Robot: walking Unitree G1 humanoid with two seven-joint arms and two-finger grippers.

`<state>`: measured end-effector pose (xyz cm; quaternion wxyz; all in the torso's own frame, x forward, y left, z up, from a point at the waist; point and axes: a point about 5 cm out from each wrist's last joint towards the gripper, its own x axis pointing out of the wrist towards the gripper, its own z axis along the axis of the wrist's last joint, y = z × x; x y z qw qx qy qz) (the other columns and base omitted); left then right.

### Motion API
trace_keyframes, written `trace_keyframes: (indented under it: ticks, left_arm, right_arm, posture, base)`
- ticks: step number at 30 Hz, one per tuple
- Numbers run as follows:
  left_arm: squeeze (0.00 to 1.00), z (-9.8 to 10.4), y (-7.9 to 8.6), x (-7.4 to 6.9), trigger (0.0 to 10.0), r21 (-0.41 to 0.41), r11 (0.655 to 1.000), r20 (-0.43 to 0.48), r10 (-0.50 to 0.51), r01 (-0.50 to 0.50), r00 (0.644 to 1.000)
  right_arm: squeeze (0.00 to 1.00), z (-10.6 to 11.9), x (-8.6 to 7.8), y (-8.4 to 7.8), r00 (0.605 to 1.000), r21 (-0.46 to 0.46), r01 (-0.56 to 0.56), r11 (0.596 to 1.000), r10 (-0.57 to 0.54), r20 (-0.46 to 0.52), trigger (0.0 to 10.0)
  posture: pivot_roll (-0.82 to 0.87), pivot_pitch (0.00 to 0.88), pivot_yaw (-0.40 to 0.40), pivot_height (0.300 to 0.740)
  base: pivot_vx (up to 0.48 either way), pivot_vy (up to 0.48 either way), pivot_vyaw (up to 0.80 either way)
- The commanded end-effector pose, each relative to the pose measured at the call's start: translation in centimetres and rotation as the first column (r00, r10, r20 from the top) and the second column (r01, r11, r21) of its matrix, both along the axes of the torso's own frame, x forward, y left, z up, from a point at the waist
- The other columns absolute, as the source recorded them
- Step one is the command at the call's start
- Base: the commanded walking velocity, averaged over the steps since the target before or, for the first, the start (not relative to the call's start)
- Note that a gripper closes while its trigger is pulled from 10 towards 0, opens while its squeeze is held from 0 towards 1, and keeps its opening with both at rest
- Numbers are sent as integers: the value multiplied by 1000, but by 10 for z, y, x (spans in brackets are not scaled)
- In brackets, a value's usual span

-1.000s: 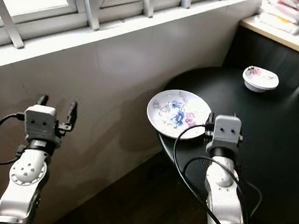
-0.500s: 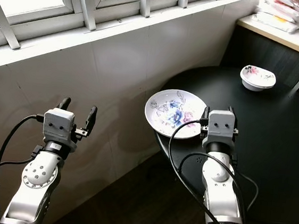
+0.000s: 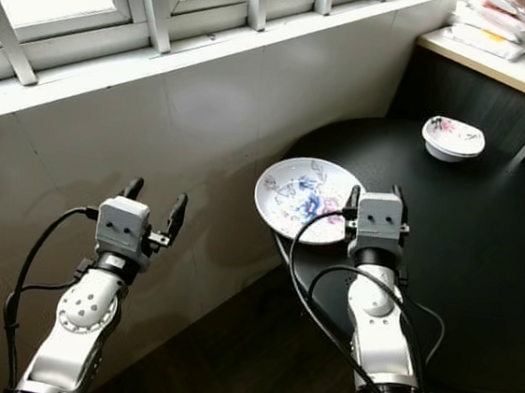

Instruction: Kitchen organization

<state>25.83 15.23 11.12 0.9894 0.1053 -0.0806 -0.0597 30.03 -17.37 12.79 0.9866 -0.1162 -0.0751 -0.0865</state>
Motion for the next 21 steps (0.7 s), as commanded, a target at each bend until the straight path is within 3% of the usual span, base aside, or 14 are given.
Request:
trace_keyframes:
  ticks: [1,5,8,9,12,13,16,18,21]
  left_arm:
    - [0,0,-4,1,10000,6,1000,10,-16,16,1000]
    - [0,-4,0,-2,10000,12,1000,-6,-20,20,1000]
    - [0,9,-3,-1,10000,38,998,30,-49,48,998]
    - [0,14,0,3,10000,-87,996,34,-25,28,999]
    - [0,8,10,6,10000,-186,982,-19,29,-32,999]
    - [0,2,8,5,10000,-131,991,-42,16,-21,999]
    - [0,8,-2,2,10000,-30,998,6,-50,50,999]
    - [0,15,3,3,10000,-22,999,28,-47,48,999]
    - [0,10,11,0,10000,-27,999,-3,-20,20,1000]
  right_arm:
    - [0,5,3,1,1000,-10,1,1000,-1,25,10000]
    - [0,5,2,5,1000,-1,7,1000,-7,27,10000]
    - [0,24,3,10,997,-20,-21,1000,22,77,10000]
    - [0,25,2,14,996,66,-36,997,30,87,10000]
    - [0,15,3,22,999,104,-36,994,34,28,10000]
    - [0,13,2,21,999,107,-33,994,31,19,10000]
    - [0,15,0,12,999,33,-26,999,24,47,10000]
    - [0,10,0,4,999,69,26,997,-27,19,10000]
    - [0,6,-1,1,999,80,37,996,-36,-7,10000]
  posture:
    - [15,0,-25,740]
    - [-22,0,-16,740]
    - [4,0,-32,740]
    - [1,0,-12,740]
    - [-53,0,-6,740]
    - [-15,0,-3,740]
    - [21,0,-11,740]
    - [15,16,4,740]
    - [17,16,0,740]
  base:
    - [0,0,0]
    - [0,0,0]
    - [0,0,0]
    - [0,0,0]
    - [0,0,0]
    - [0,0,0]
    - [0,0,0]
    - [0,0,0]
    - [0,0,0]
